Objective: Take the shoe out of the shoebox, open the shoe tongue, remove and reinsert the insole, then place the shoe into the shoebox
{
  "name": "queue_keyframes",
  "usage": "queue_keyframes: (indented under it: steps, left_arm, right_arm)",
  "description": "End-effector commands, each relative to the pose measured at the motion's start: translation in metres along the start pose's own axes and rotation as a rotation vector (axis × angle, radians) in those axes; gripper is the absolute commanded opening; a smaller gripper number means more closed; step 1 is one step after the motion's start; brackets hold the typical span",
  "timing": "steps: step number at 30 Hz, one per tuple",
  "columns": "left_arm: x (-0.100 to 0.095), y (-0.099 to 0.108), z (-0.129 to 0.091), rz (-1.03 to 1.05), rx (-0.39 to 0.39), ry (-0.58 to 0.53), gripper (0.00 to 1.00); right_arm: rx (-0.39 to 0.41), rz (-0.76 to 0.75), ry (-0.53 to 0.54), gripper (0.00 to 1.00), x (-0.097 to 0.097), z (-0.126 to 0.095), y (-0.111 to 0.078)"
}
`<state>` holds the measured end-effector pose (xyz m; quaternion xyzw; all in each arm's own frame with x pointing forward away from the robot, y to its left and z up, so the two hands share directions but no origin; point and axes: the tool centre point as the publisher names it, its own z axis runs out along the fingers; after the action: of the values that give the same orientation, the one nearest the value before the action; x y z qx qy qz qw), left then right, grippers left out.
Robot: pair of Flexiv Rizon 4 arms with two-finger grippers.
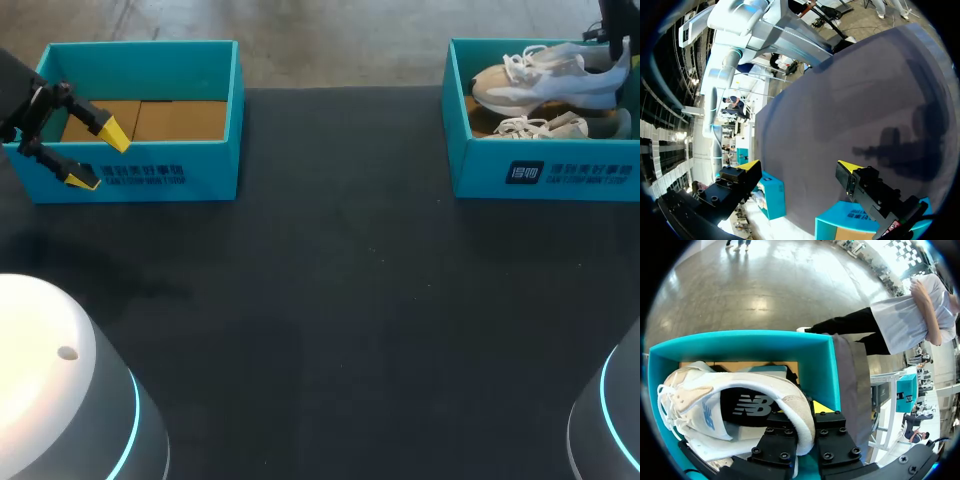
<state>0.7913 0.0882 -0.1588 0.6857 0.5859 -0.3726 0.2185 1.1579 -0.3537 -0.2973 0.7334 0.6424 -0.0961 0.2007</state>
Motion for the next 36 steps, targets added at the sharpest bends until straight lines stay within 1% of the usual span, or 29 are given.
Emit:
queue_keyframes:
  steps: [1,19,36]
  left_arm:
    - [0.0,-0.001,0.0,0.0,-0.001,0.002,1.0]
    - [0.0,-0.001,0.0,0.0,-0.001,0.002,1.0]
    - [0.0,-0.001,0.0,0.0,-0.001,0.002,1.0]
  right_arm:
    - [0.014,0.002,-0.001,0.0,0.002,0.004,0.008]
    - [0.035,0.001,-0.019,0.0,0.009,0.021,0.011]
    - [0.051,-0.004,-0.005,0.0,0.016,0.036,0.006]
